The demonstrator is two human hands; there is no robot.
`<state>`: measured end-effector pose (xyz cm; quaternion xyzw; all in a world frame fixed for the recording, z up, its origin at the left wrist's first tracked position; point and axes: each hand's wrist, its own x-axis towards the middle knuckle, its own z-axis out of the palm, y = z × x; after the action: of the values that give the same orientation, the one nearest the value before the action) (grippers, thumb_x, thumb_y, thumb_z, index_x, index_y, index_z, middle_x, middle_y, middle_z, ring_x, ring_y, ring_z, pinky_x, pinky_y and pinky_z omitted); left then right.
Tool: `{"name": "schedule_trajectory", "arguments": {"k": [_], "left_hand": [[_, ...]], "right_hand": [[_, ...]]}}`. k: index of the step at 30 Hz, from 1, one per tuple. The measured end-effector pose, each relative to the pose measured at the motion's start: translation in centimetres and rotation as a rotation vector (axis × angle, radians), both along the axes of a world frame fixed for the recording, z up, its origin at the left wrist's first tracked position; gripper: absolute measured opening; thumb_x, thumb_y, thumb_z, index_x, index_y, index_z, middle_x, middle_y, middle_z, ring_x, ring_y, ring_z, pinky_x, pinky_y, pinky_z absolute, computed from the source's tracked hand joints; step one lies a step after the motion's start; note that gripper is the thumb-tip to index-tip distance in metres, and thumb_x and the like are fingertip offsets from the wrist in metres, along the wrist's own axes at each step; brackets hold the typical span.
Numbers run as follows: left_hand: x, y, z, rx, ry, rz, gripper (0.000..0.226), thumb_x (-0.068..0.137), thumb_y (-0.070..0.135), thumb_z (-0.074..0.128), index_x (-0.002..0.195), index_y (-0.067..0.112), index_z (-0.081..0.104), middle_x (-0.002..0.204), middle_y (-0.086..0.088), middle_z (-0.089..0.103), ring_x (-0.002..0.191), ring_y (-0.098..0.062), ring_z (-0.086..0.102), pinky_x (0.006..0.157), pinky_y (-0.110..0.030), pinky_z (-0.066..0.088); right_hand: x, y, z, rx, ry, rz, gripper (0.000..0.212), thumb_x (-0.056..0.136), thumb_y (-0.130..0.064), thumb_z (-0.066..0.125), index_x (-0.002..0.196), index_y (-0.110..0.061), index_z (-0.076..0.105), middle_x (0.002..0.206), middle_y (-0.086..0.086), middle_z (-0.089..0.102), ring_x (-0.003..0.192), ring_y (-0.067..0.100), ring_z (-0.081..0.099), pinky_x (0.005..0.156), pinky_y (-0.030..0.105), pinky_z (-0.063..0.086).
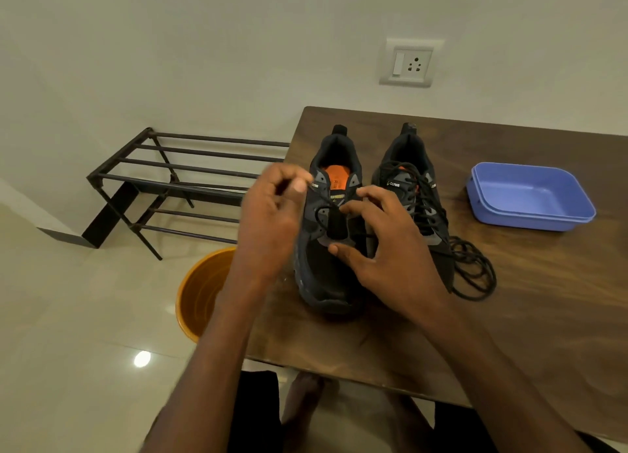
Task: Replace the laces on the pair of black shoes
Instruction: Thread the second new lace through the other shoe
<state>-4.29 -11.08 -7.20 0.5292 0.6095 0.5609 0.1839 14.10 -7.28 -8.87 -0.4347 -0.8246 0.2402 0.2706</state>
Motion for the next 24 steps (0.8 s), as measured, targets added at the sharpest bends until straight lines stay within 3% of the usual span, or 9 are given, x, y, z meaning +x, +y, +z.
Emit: {"name": "schedule_trajectory", "arguments": {"k": [2,4,8,10,12,15,17,20,24], "left_hand": [[0.9,0.4,-0.7,-0.035,0.202,-0.074,0.008,0.103,0.013,0.057,0.108,0.015,0.063,0.105,0.001,0.060,0.096,-0.007,0.059,0.081,-0.023,0.053],[1.2,0.6,-0.8,-0.041,0.265,-0.122,0.007,0.101,0.017,0.062,0.107,0.019,0.066,0.106,0.004,0.058,0.099,-0.010,0.058,0.083,-0.022,0.051],[0.8,0.3,-0.2,-0.022,0.161,-0.175,0.009,0.101,0.019,0.065,0.108,0.017,0.070,0.107,0.002,0.062,0.098,-0.009,0.060,0.083,-0.019,0.052],[0.6,0.3,-0.2,-0.028,0.096,-0.137,0.015,0.103,0.021,0.061,0.114,0.016,0.069,0.109,0.003,0.066,0.103,-0.010,0.063,0.086,-0.023,0.055],[0.5,0.4,-0.6,-0.121,0.044,-0.028,0.014,0.103,0.021,0.060,0.115,0.020,0.068,0.106,0.007,0.068,0.100,-0.003,0.064,0.083,-0.016,0.054],[0.3,0.3,-1.5,-0.384,0.097,0.044,0.002,0.099,0.026,0.067,0.101,0.027,0.066,0.090,0.009,0.066,0.080,0.004,0.061,0.064,-0.006,0.047],[0.4,0.3,-2.0,-0.458,0.107,0.038,0.009,0.096,0.033,0.072,0.094,0.027,0.064,0.082,0.006,0.066,0.073,0.003,0.062,0.059,-0.010,0.048],[0.6,0.4,-1.9,-0.493,0.112,0.071,0.022,0.089,0.043,0.077,0.092,0.026,0.063,0.078,0.006,0.067,0.069,-0.003,0.064,0.060,-0.016,0.049],[1.0,0.4,-2.0,-0.509,0.185,0.125,0.027,0.086,0.047,0.079,0.090,0.028,0.060,0.076,0.007,0.066,0.066,-0.003,0.063,0.055,-0.016,0.046]], "right_hand": [[-0.4,-0.3,0.4,-0.114,0.259,0.063,0.054,0.089,-0.037,0.079,0.138,-0.028,0.058,0.142,-0.014,0.055,0.133,0.006,0.052,0.109,0.035,0.049],[-0.8,-0.6,1.1,-0.258,0.477,0.069,0.040,0.093,-0.025,0.075,0.132,-0.023,0.063,0.122,-0.008,0.071,0.117,0.006,0.066,0.100,0.031,0.054],[-1.2,-0.6,1.8,-0.422,0.723,-0.033,0.014,0.095,-0.016,0.070,0.107,-0.012,0.074,0.087,0.007,0.077,0.087,0.017,0.075,0.087,0.027,0.059],[-1.4,-0.6,1.7,-0.454,0.830,-0.079,0.014,0.098,-0.017,0.066,0.104,-0.008,0.074,0.078,0.009,0.074,0.081,0.022,0.075,0.085,0.029,0.060],[-1.5,-0.5,1.7,-0.514,0.926,-0.143,0.018,0.101,-0.020,0.062,0.103,-0.007,0.074,0.070,0.007,0.065,0.061,0.020,0.065,0.069,0.029,0.058],[-1.2,-0.1,1.2,-0.439,0.748,-0.205,0.022,0.105,-0.028,0.057,0.098,-0.019,0.076,0.067,-0.004,0.057,0.049,0.007,0.047,0.051,0.025,0.045],[-1.1,0.2,1.0,-0.270,0.506,-0.164,0.022,0.106,-0.024,0.055,0.100,-0.029,0.075,0.080,-0.014,0.063,0.069,0.002,0.059,0.064,0.021,0.050],[-1.3,0.2,0.6,-0.049,0.253,-0.083,0.024,0.101,-0.008,0.060,0.111,-0.022,0.077,0.101,-0.012,0.062,0.099,-0.002,0.060,0.086,0.010,0.047],[-1.6,0.1,-0.1,-0.023,0.237,-0.183,0.026,0.095,-0.005,0.069,0.116,-0.018,0.076,0.100,-0.010,0.070,0.089,0.000,0.065,0.084,0.021,0.057]]}}
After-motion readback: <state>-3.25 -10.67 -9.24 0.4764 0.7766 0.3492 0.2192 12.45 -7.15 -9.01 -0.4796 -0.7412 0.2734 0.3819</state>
